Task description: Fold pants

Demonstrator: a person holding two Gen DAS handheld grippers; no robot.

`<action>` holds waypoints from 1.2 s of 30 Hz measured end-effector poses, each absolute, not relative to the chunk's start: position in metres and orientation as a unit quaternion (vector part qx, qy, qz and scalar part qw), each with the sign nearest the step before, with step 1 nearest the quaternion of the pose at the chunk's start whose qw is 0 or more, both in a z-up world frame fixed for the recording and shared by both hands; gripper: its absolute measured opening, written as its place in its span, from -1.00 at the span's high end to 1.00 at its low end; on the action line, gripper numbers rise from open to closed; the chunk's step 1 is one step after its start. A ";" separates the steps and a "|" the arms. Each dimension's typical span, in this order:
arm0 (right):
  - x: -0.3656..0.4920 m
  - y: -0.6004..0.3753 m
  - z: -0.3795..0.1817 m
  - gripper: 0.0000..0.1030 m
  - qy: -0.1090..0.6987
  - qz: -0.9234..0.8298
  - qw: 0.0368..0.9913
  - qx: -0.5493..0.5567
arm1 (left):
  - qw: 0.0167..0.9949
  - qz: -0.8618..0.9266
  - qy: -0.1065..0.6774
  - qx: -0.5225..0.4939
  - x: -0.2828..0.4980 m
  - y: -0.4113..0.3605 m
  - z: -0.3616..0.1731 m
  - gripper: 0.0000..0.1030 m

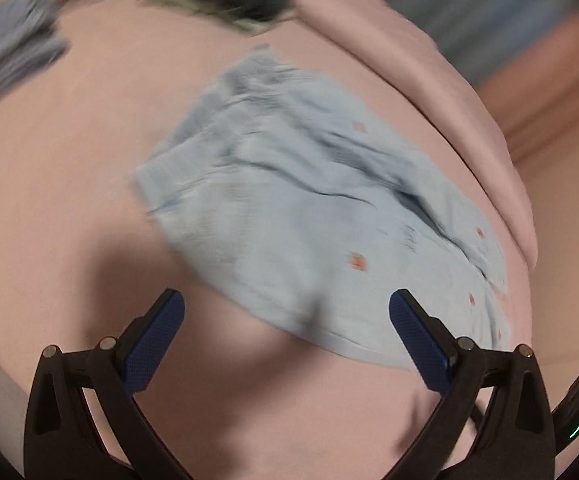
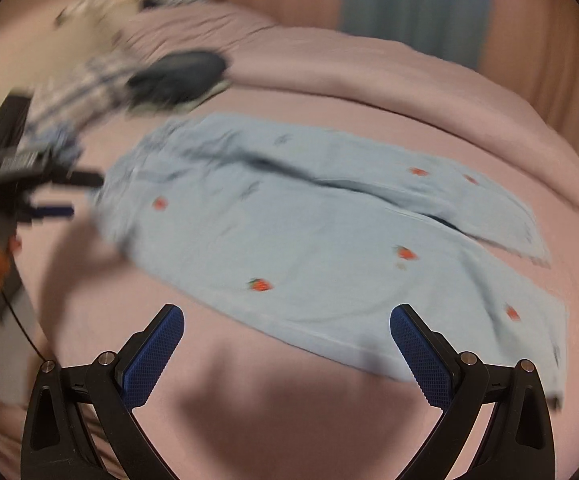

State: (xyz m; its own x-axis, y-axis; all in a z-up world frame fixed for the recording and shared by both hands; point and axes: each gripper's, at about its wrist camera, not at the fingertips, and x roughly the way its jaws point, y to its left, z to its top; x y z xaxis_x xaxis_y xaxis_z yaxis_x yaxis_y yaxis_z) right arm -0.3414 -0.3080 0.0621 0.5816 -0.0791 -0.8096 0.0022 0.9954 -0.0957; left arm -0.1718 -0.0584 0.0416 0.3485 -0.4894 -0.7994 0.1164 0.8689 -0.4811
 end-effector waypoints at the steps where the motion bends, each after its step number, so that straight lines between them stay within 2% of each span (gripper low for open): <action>1: -0.337 -0.300 0.057 -1.00 0.458 -0.012 0.887 -0.066 | 0.793 -0.182 0.548 -0.196 -0.168 -0.049 0.033 -0.99; 5: -0.317 -0.268 0.037 -0.98 0.429 0.011 0.891 -0.145 | 0.776 -0.187 0.548 -0.251 -0.160 -0.036 0.015 -0.98; 9: -0.305 -0.250 0.020 -0.83 0.408 0.016 0.883 -0.230 | 0.788 -0.193 0.520 -0.267 -0.146 -0.042 0.021 -0.95; 10: -0.300 -0.246 0.015 -0.78 0.402 0.017 0.881 -0.249 | 0.791 -0.183 0.516 -0.272 -0.139 -0.041 0.018 -0.85; 12: -0.293 -0.237 0.012 -0.67 0.380 0.017 0.885 -0.268 | 0.802 -0.166 0.509 -0.265 -0.133 -0.042 0.015 -0.43; 13: -0.285 -0.234 0.011 -0.62 0.375 0.015 0.885 -0.275 | 0.807 -0.152 0.509 -0.257 -0.130 -0.040 0.016 -0.01; 14: -0.282 -0.232 0.013 -0.35 0.373 0.014 0.885 -0.280 | 0.807 -0.143 0.514 -0.253 -0.128 -0.037 0.015 0.39; 15: -0.275 -0.228 0.012 0.12 0.375 0.015 0.882 -0.286 | 0.804 -0.141 0.518 -0.256 -0.124 -0.035 0.013 0.46; 16: -0.268 -0.226 0.012 0.33 0.386 0.027 0.876 -0.286 | 0.800 -0.147 0.519 -0.262 -0.123 -0.030 0.011 0.51; 17: -0.265 -0.224 0.013 0.63 0.390 0.030 0.875 -0.287 | 0.800 -0.150 0.518 -0.263 -0.123 -0.028 0.011 0.58; 20: -0.261 -0.215 0.017 0.86 0.401 0.038 0.869 -0.288 | 0.816 -0.156 0.504 -0.235 -0.131 -0.024 0.021 0.65; 23: -0.269 -0.213 0.029 0.86 0.407 0.048 0.878 -0.248 | 0.833 -0.162 0.482 -0.219 -0.139 -0.017 0.035 0.65; 26: -0.274 -0.210 0.024 0.86 0.413 0.069 0.878 -0.231 | 0.833 -0.148 0.496 -0.196 -0.135 -0.017 0.028 0.64; 27: -0.274 -0.211 0.020 0.86 0.416 0.070 0.880 -0.220 | 0.827 -0.142 0.505 -0.203 -0.132 -0.015 0.023 0.61; 28: -0.276 -0.211 0.020 0.84 0.416 0.072 0.883 -0.205 | 0.821 -0.132 0.515 -0.209 -0.130 -0.010 0.016 0.48; 29: -0.278 -0.214 0.022 0.75 0.415 0.074 0.887 -0.187 | 0.818 -0.121 0.523 -0.209 -0.130 -0.007 0.013 0.34; 30: -0.278 -0.222 0.024 0.53 0.423 0.094 0.889 -0.149 | 0.817 -0.114 0.524 -0.213 -0.130 -0.005 0.012 0.32; 32: -0.282 -0.236 0.030 0.08 0.437 0.102 0.889 -0.094 | 0.825 -0.105 0.523 -0.188 -0.133 -0.005 0.021 -0.02; 34: -0.296 -0.266 0.047 0.06 0.427 0.099 0.898 -0.025 | 0.843 -0.089 0.510 -0.145 -0.138 -0.008 0.036 -0.17; 36: -0.311 -0.301 0.062 0.03 0.408 0.079 0.909 0.025 | 0.862 -0.089 0.486 -0.115 -0.144 -0.010 0.052 -0.17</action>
State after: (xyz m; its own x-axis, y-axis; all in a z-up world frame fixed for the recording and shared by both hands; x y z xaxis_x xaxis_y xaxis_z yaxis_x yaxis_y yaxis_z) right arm -0.3112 -0.3008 0.0623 0.6541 0.1631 -0.7386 -0.1231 0.9864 0.1089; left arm -0.1439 -0.0102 0.0518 0.5116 -0.2655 -0.8172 0.0411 0.9575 -0.2854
